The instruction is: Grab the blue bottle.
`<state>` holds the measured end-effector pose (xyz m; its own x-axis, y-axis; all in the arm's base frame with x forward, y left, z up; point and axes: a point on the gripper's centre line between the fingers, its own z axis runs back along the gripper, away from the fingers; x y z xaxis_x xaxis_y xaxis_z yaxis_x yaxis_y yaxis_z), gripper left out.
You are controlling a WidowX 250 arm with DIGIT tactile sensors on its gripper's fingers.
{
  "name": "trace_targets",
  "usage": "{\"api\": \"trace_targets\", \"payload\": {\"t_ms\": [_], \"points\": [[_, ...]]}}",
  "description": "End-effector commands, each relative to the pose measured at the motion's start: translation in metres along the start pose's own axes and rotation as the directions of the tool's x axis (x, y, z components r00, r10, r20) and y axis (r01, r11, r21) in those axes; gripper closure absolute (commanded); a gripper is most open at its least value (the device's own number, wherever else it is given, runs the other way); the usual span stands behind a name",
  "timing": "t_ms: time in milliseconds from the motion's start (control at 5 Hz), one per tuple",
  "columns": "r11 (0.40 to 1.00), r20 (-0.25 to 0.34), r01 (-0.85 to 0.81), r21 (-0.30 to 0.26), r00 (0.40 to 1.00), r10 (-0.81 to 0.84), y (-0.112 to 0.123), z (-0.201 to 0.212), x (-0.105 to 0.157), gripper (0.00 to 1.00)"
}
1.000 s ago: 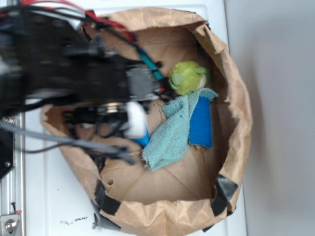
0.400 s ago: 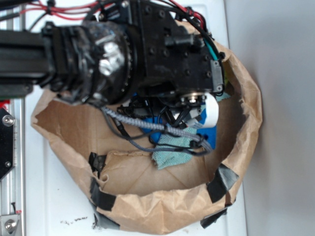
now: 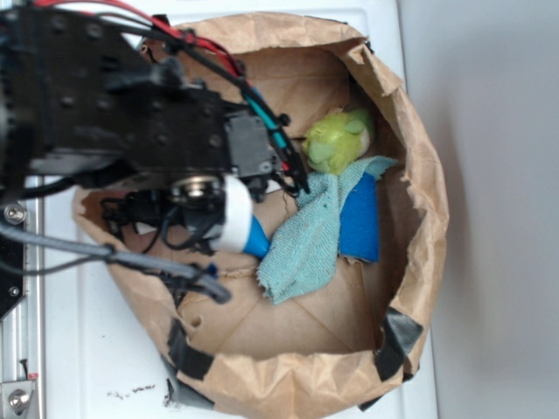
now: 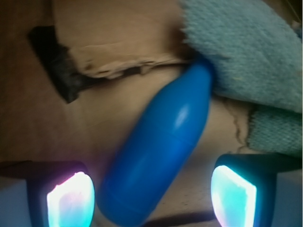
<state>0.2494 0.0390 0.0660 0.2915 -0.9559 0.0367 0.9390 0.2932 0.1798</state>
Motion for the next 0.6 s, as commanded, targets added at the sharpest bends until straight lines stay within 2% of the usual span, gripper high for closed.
{"api": "trace_targets", "payload": {"t_ms": [0, 200, 400], "points": [[0.999, -0.004, -0.002, 0.051, 1.000, 0.002, 0.023, 0.000, 0.008, 0.00], [0.998, -0.018, -0.018, 0.054, 1.000, 0.019, 0.031, -0.007, 0.011, 0.00], [0.998, -0.030, -0.015, 0.055, 0.999, 0.017, 0.028, -0.013, 0.014, 0.00]]}}
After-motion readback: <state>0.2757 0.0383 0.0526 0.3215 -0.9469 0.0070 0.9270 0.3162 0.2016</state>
